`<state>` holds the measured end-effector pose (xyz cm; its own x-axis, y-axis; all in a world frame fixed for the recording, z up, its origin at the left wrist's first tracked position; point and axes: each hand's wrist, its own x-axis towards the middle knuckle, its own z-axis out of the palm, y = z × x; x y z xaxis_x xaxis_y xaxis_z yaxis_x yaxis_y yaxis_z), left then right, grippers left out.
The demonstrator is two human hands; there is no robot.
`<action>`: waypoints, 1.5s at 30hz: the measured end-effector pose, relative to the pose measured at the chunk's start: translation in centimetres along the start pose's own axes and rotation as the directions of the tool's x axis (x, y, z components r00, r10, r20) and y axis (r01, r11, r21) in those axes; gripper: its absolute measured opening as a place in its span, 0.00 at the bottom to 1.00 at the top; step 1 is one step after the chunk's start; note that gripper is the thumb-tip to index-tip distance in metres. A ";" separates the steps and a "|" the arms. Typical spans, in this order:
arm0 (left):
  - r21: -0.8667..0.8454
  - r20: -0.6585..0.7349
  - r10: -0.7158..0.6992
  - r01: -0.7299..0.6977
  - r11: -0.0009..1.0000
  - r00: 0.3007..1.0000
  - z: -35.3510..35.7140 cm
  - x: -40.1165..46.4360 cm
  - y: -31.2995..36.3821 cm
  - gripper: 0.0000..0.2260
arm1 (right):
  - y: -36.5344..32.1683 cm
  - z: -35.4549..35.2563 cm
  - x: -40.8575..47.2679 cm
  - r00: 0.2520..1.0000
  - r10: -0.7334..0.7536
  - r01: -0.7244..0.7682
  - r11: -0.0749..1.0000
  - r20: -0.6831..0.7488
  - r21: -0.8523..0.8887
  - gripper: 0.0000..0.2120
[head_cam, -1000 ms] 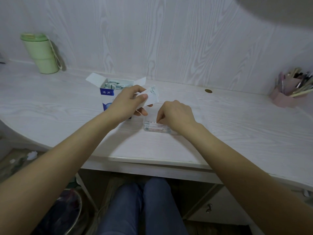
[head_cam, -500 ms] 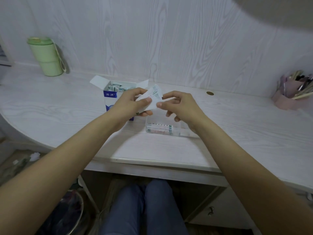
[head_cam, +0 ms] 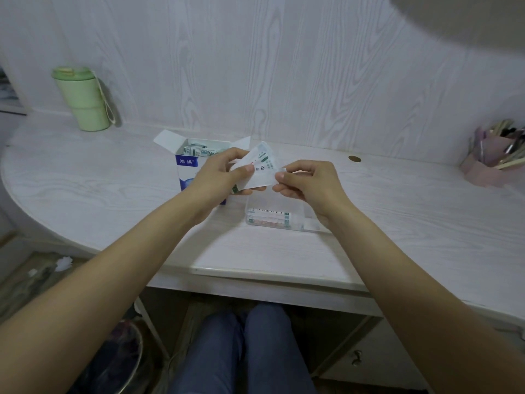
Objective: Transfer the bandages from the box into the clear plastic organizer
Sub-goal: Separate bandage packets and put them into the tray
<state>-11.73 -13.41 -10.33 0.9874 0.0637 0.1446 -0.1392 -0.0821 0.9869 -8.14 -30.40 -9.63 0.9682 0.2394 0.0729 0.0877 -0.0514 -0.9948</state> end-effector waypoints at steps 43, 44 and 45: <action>-0.033 -0.063 -0.102 0.101 0.994 0.993 -0.2 0.5 0.2 0.07 | 2.1 0.9 1.2 0.949 -0.095 0.316 0.325 0.301 -0.892 0.11; -0.033 -0.065 -0.101 0.099 0.994 0.993 -0.3 0.5 0.2 0.07 | 2.3 0.8 1.1 0.946 -0.107 0.323 0.330 0.305 -0.887 0.10; -0.039 -0.066 -0.103 0.101 0.994 0.992 -0.3 0.4 0.3 0.07 | 2.5 0.8 1.1 0.945 -0.112 0.328 0.337 0.309 -0.883 0.09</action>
<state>-11.36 -13.10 -9.97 0.9894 0.1373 0.0464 -0.0418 -0.0361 0.9985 -7.01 -29.52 -12.06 0.8324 0.5311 0.1580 0.5541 -0.7945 -0.2486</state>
